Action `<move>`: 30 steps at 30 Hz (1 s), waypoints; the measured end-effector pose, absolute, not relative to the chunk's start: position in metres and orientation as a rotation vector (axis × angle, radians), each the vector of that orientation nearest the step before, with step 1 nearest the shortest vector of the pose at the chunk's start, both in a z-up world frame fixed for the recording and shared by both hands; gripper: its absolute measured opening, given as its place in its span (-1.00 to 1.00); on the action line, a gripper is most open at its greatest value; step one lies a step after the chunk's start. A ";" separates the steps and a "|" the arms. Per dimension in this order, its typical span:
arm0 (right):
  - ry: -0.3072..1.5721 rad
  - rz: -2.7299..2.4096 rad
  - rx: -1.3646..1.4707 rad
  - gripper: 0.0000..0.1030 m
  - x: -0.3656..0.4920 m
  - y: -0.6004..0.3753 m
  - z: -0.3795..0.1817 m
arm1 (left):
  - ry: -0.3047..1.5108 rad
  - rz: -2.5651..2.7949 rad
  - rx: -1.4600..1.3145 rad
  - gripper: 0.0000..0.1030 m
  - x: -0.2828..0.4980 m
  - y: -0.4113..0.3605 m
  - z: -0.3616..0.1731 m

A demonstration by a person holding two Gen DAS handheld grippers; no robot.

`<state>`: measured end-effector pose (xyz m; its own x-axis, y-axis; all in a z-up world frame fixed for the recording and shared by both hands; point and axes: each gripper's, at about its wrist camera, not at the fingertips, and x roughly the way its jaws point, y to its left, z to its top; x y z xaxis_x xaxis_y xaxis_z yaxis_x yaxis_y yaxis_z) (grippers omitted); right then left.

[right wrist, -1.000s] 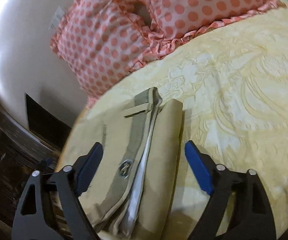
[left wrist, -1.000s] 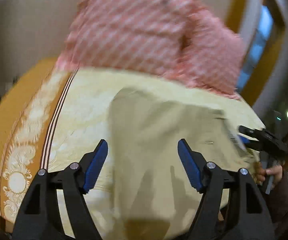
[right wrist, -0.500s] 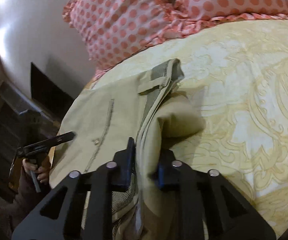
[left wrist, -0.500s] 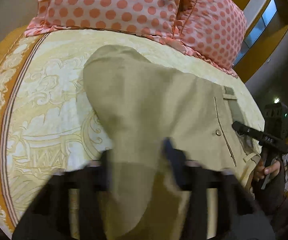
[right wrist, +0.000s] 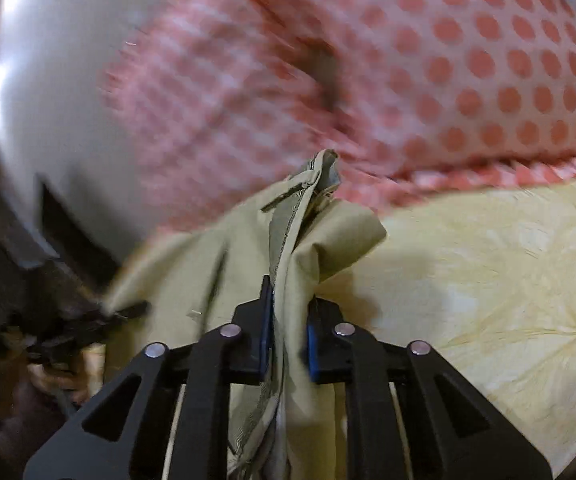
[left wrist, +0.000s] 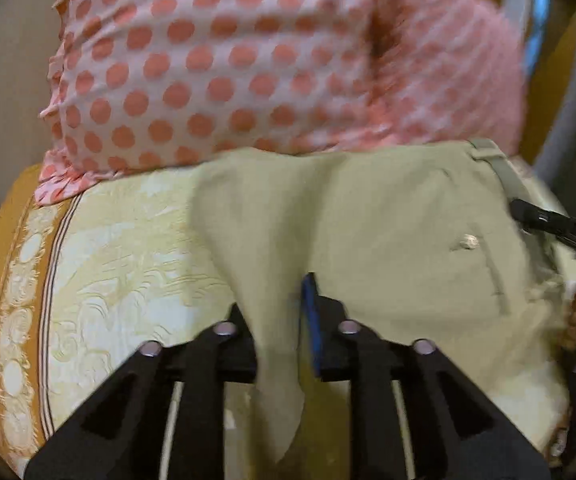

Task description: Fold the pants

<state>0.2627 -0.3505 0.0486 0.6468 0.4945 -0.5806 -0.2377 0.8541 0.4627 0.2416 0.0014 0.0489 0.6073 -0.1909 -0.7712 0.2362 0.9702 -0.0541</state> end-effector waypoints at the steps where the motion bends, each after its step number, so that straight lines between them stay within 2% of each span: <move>1: 0.820 0.361 0.312 -0.39 0.270 -0.348 0.039 | 0.898 -0.240 0.044 -0.40 0.243 0.004 0.047; 3: 0.884 0.264 0.292 -0.33 0.268 -0.356 0.028 | 0.875 -0.225 0.010 -0.39 0.233 0.013 0.052; 4: 0.861 0.269 0.304 -0.23 0.263 -0.360 0.032 | 0.835 -0.215 0.005 -0.34 0.222 0.020 0.060; 5: 0.812 0.285 0.306 -0.03 0.251 -0.362 0.041 | 0.805 -0.217 -0.005 -0.31 0.212 0.024 0.066; 8: 0.731 0.402 0.275 0.03 0.225 -0.348 0.060 | 0.763 -0.322 -0.097 -0.12 0.186 0.028 0.076; 10: 0.776 0.478 0.242 0.13 0.219 -0.330 0.056 | 0.822 -0.404 -0.137 -0.02 0.182 0.015 0.066; 11: 0.821 0.479 0.224 0.37 0.222 -0.322 0.050 | 0.871 -0.418 -0.144 -0.02 0.185 0.008 0.056; 13: 0.954 0.448 0.171 0.45 0.236 -0.308 0.027 | 0.976 -0.393 -0.122 -0.10 0.197 -0.006 0.028; 15: 0.957 0.351 0.109 0.54 0.237 -0.302 0.026 | 0.946 -0.350 -0.082 -0.18 0.193 -0.010 0.028; 16: 0.971 0.311 0.106 0.54 0.235 -0.302 0.027 | 0.952 -0.323 -0.081 -0.12 0.185 -0.009 0.032; 17: 0.957 0.292 0.128 0.67 0.223 -0.303 0.033 | 0.942 -0.309 -0.091 -0.02 0.175 -0.006 0.037; 18: 0.922 0.308 0.146 0.94 0.206 -0.304 0.039 | 0.906 -0.291 -0.092 0.28 0.154 -0.001 0.045; 19: 0.892 0.313 0.149 0.97 0.191 -0.302 0.042 | 0.874 -0.269 -0.081 0.63 0.139 0.001 0.049; 21: 0.837 0.301 0.136 0.97 0.157 -0.294 0.043 | 0.798 -0.193 -0.046 0.88 0.100 0.008 0.055; 25: 0.813 0.246 0.096 0.97 0.114 -0.275 0.027 | 0.745 -0.102 -0.005 0.96 0.044 0.016 0.045; 30: 0.811 0.154 0.041 0.97 0.096 -0.259 0.012 | 0.773 -0.074 -0.008 0.96 0.030 0.014 0.022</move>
<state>0.0956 -0.2591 0.0117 0.6780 0.1532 -0.7189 -0.1216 0.9879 0.0958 0.0304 0.0141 0.0222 0.7135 -0.0702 -0.6971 0.0642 0.9973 -0.0346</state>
